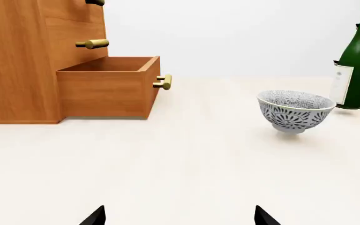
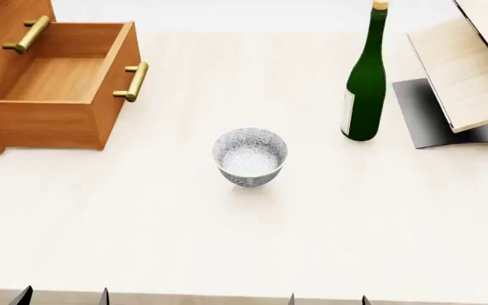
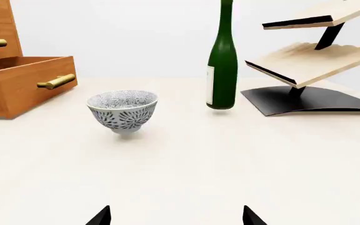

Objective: Put the bowl in the bottom drawer of the cabinet and close it.

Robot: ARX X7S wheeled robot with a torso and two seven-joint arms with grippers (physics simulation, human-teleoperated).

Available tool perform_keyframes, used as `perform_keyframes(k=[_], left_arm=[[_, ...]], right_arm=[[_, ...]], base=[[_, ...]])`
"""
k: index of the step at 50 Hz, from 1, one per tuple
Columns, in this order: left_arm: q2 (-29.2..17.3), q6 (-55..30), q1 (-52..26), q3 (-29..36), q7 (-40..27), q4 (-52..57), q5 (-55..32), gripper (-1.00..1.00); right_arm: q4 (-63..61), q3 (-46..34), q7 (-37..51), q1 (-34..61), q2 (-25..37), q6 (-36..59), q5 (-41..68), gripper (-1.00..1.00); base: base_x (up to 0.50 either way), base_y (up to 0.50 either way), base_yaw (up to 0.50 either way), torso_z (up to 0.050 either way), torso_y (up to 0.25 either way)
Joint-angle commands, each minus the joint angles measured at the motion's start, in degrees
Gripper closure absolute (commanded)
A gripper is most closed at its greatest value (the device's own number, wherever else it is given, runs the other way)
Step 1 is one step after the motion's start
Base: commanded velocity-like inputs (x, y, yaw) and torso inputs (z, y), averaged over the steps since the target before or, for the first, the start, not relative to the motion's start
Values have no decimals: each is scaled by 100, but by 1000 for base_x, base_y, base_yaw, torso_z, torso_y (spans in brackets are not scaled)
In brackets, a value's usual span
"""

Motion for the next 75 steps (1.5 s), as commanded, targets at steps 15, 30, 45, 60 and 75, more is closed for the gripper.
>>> perform_keyframes(k=[15,30,45,60,75], left_arm=[[-254,-300,48,289,-509,400,-385,-100],[-629,-271,1529,382,-835,2704,-260,-100],[-811,855,2344,395,-903,2410,-151,-100],[-907,937,2398,495,-928,2359,-252,-100],[-982,953,2408,564,-1006,2367,-257,-100]], right_arm=[[-198,-339,151,-34,323,398,533,-100],[-1898,-393,398,-59,578,2245,1170,-100],[-5368,634,1205,2145,787,6851,2954,-100],[-5317,1507,1552,4278,689,8473,3746,-100],[-4970,1395,1759,4411,754,8136,3619,-100]], base=[[0,0,0,0,0],[0,0,0,0,0],[0,0,0,0,0],[0,0,0,0,0],[0,108,0,0,0]])
